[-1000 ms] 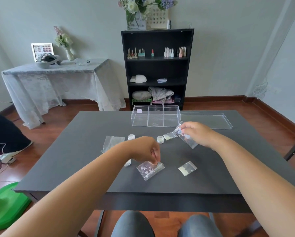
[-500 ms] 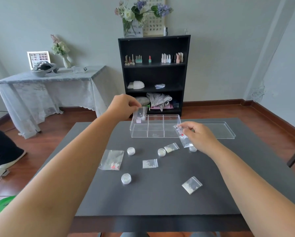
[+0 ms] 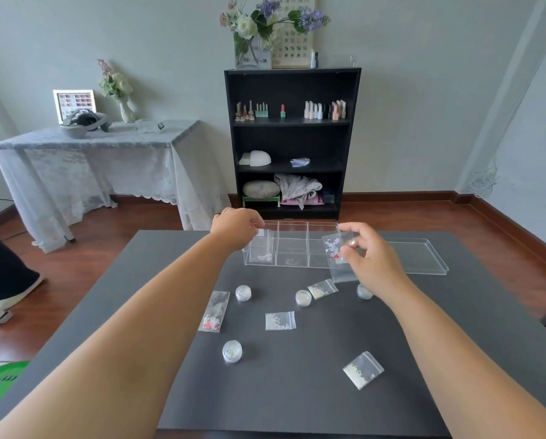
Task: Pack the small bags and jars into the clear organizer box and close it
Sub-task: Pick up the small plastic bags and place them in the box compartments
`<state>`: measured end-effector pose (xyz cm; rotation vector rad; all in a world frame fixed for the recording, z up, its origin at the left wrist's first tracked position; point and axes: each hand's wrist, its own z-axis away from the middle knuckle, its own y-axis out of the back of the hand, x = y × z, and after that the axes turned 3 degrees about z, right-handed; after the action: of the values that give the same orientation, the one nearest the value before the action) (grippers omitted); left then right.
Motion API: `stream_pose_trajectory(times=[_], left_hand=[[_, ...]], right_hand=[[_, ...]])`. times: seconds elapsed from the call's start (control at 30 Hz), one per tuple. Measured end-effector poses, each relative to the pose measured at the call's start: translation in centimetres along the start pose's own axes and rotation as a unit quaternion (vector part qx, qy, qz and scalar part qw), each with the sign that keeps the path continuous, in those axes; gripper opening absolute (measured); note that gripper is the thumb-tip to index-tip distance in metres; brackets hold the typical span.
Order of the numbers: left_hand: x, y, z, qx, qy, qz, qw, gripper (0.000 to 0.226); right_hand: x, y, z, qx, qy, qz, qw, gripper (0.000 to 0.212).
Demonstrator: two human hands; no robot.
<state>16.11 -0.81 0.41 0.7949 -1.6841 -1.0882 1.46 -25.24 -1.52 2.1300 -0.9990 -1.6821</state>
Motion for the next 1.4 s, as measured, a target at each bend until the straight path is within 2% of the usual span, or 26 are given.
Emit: stream_pose_trajectory(times=[0.3,0.47,0.53,0.6,0.7,0.77,0.9,1.03,1.13,1.23,1.4], left_hand=[[-1.2,-0.9,0.3,-0.023,-0.025,-0.018,0.999,0.023],[-2.7,-0.2,2.9,0.135,0.010,0.133,0.982,0.023],[-3.5,-0.2,4.8,0.149,0.030,0.163,0.975,0.020],[-4.0,-0.3,6.7,0.128,0.027,0.161,0.978,0.019],[-4.8,-0.4,9.1,0.105,0.014,0.128,0.986,0.022],[-5.4,-0.4,10.5,0.071,0.045,0.108,0.991,0.028],[-7.2,0.1,12.6,-0.012,0.120,0.086,0.989,0.053],[-8.5,1.0,13.5,-0.119,0.144,0.037,0.982,0.080],[-8.8,0.9,13.6,-0.137,0.133,0.030,0.981,0.074],[-8.9,0.7,13.5,-0.127,0.137,0.081,0.979,0.059],[-9.3,0.9,13.1,-0.088,0.120,0.129,0.980,0.039]], right_hand=[[-2.3,-2.3,-2.0,0.000,0.017,-0.058,0.998,0.026],[-5.3,-4.7,-5.6,0.044,0.001,-0.136,0.990,0.022],[-6.0,-6.1,-7.1,0.055,-0.022,-0.164,0.985,0.020],[-6.4,-7.7,-8.0,0.052,-0.033,-0.160,0.985,0.018],[-6.4,-9.9,-8.7,0.022,-0.035,-0.114,0.993,0.017],[-6.4,-10.9,-9.0,-0.001,-0.035,-0.073,0.997,0.016],[-5.9,-12.2,-9.4,-0.058,-0.016,0.008,0.998,0.018],[-5.2,-12.8,-9.5,-0.084,-0.010,0.082,0.993,0.026],[-4.7,-13.3,-9.5,-0.106,0.020,0.180,0.978,0.035],[-4.5,-12.8,-9.3,-0.102,0.041,0.263,0.959,0.049],[-3.3,-10.8,-7.2,-0.055,0.075,0.282,0.955,0.054]])
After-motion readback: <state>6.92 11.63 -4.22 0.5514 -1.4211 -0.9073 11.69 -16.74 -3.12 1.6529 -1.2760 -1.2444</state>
